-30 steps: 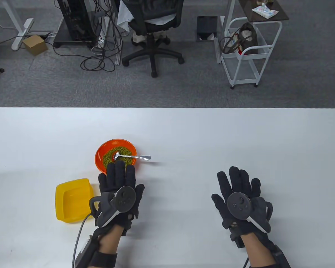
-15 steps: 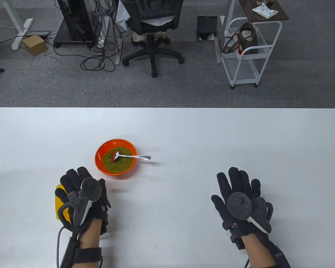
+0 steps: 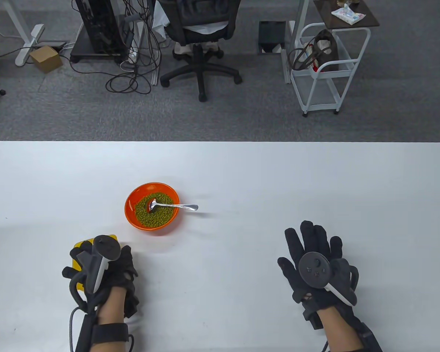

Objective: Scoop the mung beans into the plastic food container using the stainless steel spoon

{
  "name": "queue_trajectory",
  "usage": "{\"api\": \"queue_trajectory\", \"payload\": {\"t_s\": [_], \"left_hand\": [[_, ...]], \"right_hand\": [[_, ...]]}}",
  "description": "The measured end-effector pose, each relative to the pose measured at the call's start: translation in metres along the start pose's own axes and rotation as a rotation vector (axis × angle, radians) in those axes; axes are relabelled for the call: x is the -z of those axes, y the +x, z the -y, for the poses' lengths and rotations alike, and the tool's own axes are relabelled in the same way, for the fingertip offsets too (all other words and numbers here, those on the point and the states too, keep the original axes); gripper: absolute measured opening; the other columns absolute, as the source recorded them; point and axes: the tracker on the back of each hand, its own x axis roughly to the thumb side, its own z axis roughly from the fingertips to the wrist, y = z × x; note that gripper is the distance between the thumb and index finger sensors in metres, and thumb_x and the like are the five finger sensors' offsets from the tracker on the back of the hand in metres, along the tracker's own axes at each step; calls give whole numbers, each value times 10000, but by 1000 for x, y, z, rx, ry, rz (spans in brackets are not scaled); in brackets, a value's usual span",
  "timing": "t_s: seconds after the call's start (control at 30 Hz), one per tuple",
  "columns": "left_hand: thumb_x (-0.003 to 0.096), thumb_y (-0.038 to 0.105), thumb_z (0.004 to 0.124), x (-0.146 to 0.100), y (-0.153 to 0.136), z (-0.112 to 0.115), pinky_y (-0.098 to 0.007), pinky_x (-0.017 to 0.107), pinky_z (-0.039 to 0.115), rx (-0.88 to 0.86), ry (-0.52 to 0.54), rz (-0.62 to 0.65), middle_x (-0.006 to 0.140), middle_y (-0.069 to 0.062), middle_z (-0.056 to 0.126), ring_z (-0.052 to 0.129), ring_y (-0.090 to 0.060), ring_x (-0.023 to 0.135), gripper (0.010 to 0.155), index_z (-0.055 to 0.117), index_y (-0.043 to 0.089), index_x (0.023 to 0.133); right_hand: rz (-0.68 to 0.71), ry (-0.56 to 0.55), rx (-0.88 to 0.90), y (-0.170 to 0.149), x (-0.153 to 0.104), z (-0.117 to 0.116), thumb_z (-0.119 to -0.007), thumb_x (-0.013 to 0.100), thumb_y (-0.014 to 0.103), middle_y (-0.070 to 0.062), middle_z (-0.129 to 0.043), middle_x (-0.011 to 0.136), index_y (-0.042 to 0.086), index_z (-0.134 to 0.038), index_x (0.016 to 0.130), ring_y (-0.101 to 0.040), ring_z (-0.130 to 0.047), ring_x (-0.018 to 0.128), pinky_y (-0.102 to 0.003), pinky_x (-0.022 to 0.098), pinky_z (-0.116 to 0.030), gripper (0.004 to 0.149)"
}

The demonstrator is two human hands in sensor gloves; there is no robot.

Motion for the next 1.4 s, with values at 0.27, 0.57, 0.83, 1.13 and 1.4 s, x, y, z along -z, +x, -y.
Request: {"api": "queue_trajectory", "payload": {"t_s": [0.27,0.57,0.83,1.13,1.4], "left_hand": [[478,550,579,1,5,3,-797,631,51,21,10,4,1169,-106,452,467,-409,1099,649,440,314,1066],[477,508,611,2,7,4,-807,609,62,5,38,21,1155,-120,490,505,-457,1079,559,597,273,984],[469,421,615,-6,23,3,-800,641,202,42,134,96,1076,-237,568,609,-501,1010,478,681,200,887],[466,397,633,-56,66,-28,-772,686,222,58,353,428,1110,-155,568,568,-425,1067,455,657,270,902],[465,414,631,-131,155,17,-705,757,299,293,288,867,1116,-105,616,648,-394,1064,446,649,370,909]], "right_hand": [[-8,23,-2,-1,1,-2,-664,512,588,-7,-11,1136,354,-261,1091,-347,-59,1061,-652,678,-4,743],[-11,38,-2,0,1,-3,-664,513,587,-8,-14,1137,352,-263,1092,-348,-62,1061,-653,677,-4,742],[-7,40,3,-1,2,-4,-666,511,585,-8,-20,1139,349,-270,1092,-347,-66,1063,-653,678,-4,742],[-3,31,7,0,2,-2,-666,512,584,-7,-21,1139,352,-277,1091,-346,-68,1063,-653,680,-5,736],[7,8,28,-2,0,8,-668,511,582,-2,-17,1139,352,-275,1091,-343,-60,1064,-651,682,1,738]]}}
